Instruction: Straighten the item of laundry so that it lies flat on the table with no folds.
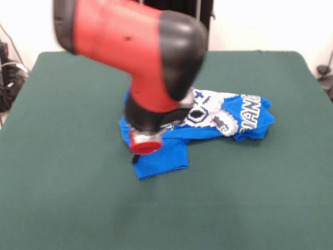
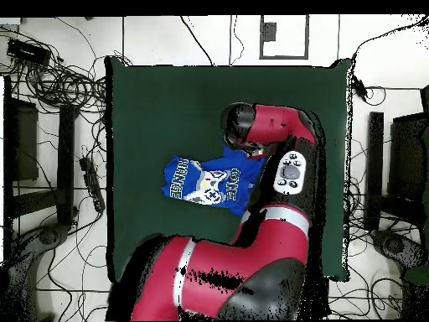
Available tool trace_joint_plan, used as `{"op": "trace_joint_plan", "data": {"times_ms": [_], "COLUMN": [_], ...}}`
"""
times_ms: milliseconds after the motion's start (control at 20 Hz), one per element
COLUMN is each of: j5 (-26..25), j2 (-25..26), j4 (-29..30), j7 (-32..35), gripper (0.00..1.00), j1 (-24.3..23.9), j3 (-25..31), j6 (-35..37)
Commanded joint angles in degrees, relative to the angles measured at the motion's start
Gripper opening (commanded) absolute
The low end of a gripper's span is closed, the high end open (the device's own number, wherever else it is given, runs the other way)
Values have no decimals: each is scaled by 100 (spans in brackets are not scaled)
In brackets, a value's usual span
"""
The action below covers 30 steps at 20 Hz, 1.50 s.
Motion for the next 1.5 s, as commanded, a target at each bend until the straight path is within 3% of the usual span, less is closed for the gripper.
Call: {"op": "trace_joint_plan", "data": {"times_ms": [50,300,700,1150,1500], "j5": [-244,-425,-532,-1610,-2189], "j2": [211,269,-250,181,574], "j4": [518,457,792,-84,-838], "j7": [-2323,-2514,-1912,-1324,-1450], "gripper": [100,100,100,100,100], "j1": [-643,-844,-412,-164,-417], "j3": [1413,1675,1330,581,451], "j6": [-841,-733,-628,-1224,-1320]}}
